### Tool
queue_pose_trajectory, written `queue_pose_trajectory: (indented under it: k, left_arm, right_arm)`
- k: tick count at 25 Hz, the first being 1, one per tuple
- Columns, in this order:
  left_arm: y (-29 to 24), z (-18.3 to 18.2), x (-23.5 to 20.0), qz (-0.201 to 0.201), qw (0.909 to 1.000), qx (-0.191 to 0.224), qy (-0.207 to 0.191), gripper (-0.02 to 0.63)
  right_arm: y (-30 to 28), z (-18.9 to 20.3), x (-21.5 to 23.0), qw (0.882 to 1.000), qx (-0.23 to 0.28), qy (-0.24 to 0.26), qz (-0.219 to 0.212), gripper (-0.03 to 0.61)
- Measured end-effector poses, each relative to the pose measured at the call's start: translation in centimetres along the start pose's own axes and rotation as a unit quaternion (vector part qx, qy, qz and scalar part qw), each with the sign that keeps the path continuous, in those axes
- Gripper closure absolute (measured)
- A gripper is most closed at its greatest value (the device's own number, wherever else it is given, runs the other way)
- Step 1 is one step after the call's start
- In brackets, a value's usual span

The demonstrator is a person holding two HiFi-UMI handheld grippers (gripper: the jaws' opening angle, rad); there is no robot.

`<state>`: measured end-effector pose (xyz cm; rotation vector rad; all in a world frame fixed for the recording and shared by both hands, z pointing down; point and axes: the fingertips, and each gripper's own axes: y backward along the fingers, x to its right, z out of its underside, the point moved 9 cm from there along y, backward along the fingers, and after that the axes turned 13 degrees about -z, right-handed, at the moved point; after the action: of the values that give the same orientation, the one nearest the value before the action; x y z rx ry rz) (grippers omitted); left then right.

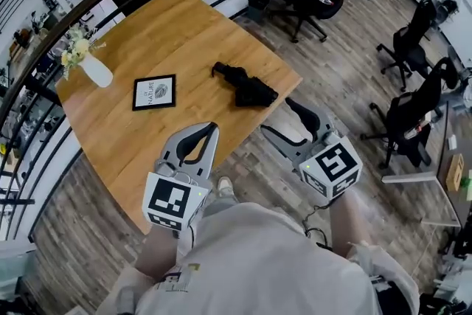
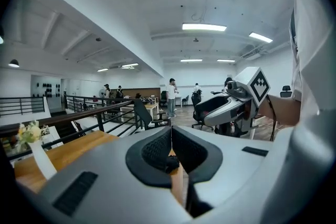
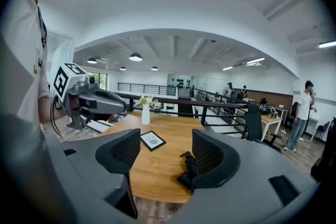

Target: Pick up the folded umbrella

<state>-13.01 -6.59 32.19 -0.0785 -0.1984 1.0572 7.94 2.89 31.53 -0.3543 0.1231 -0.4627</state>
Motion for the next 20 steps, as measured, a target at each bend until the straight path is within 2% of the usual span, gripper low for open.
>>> queue_pose_trajectory:
  k: [3, 10, 15, 20]
  left_arm:
    - [-1.8, 2.1, -2.7, 0.007, 0.9997, -0.019, 0.016, 0.594]
    - [-5.9, 6.7, -7.1, 0.024, 0.9958, -0.068, 0.057, 0.594]
    - [-8.2, 8.8, -9.0, 0.028, 0.9921, -0.097, 0.075, 0.594]
    - [-10.8, 11.0, -9.6, 0.029, 0.9879, -0.124, 0.089, 0.594]
  right_arm:
    - [-4.2, 0.7, 1.5, 1.000, -0.026, -0.017, -0.003, 0.262]
    - [-11.9, 4.7, 5.8, 0.992, -0.071, -0.099, -0.015, 0.262]
    - [-15.9, 6.3, 7.9, 0.988, -0.113, -0.105, -0.023, 0.261]
    - [-18.8, 9.6, 10.7, 0.980, -0.155, -0.121, -0.025, 0.262]
